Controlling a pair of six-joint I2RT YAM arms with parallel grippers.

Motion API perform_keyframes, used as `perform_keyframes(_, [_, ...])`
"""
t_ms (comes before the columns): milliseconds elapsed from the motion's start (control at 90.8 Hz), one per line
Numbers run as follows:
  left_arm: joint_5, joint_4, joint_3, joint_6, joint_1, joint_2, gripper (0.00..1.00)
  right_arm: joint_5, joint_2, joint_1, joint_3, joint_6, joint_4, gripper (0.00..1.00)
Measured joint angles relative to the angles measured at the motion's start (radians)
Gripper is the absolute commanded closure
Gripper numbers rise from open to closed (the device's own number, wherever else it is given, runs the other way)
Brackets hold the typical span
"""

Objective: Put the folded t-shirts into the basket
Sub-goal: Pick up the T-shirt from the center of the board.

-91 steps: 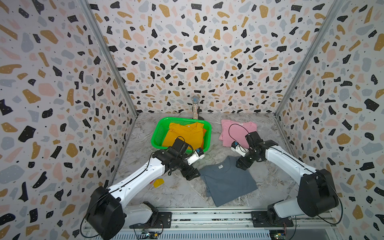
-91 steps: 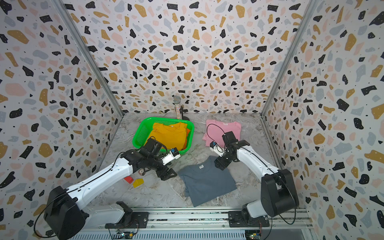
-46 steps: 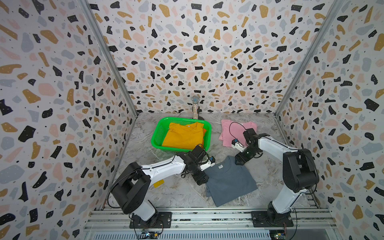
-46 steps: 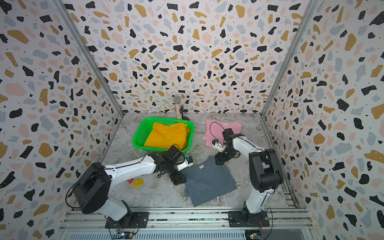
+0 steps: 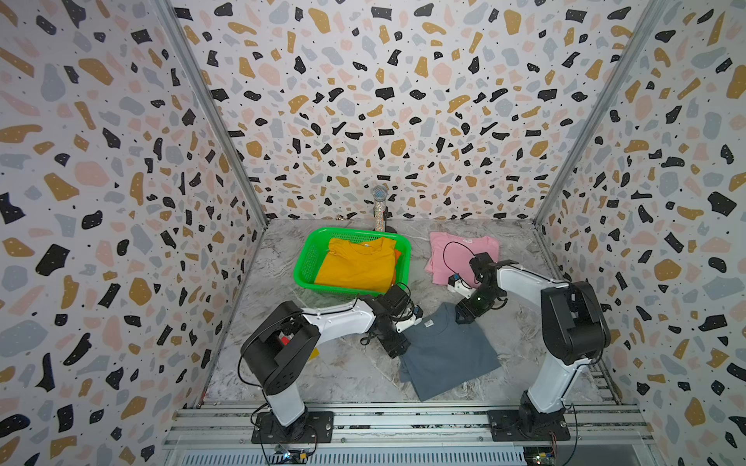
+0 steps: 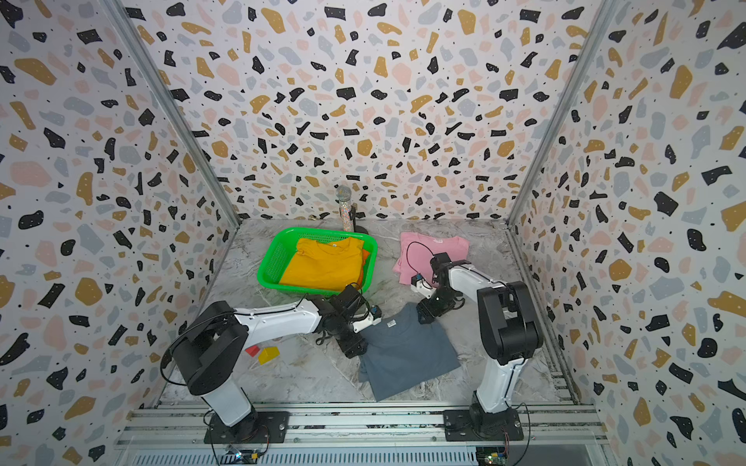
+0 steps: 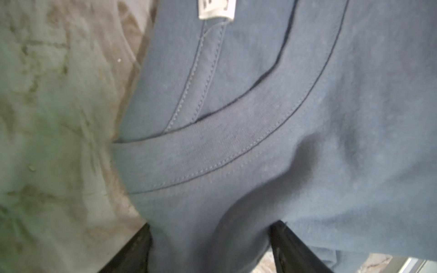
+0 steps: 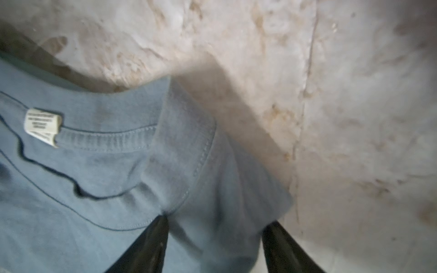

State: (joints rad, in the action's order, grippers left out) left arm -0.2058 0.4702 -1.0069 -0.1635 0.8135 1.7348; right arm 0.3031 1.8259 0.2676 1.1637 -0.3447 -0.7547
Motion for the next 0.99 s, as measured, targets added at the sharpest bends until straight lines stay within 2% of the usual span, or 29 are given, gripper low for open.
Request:
perform_keyframes(110, [-0.013, 0.0, -0.016, 0.0, 0.0, 0.017, 0.36, 0.0, 0.005, 0.007, 0.003, -0.002, 0.0, 0.42])
perform_keyframes(242, [-0.038, 0.0, -0.03, -0.001, 0.0, 0.032, 0.51, 0.006, 0.008, 0.02, 0.004, -0.005, -0.001, 0.51])
perform_keyframes(540, [-0.087, 0.002, -0.039, -0.009, 0.001, 0.041, 0.85, 0.054, 0.017, 0.026, 0.004, -0.002, -0.003, 0.86])
perform_keyframes(639, [-0.088, 0.005, -0.041, -0.023, 0.001, 0.038, 1.0, 0.063, 0.006, 0.026, -0.003, 0.003, 0.006, 0.97])
perform_keyframes(672, [-0.088, 0.007, -0.041, -0.028, 0.001, 0.035, 1.0, 0.065, -0.003, 0.027, -0.011, -0.002, 0.014, 1.0])
perform_keyframes(837, [-0.071, 0.029, -0.042, -0.068, 0.001, 0.01, 1.0, 0.072, -0.108, 0.027, -0.061, -0.002, 0.054, 1.0])
perform_keyframes(991, [-0.044, 0.089, -0.075, -0.137, 0.001, -0.068, 1.0, 0.084, -0.23, 0.027, -0.103, 0.0, 0.111, 1.0])
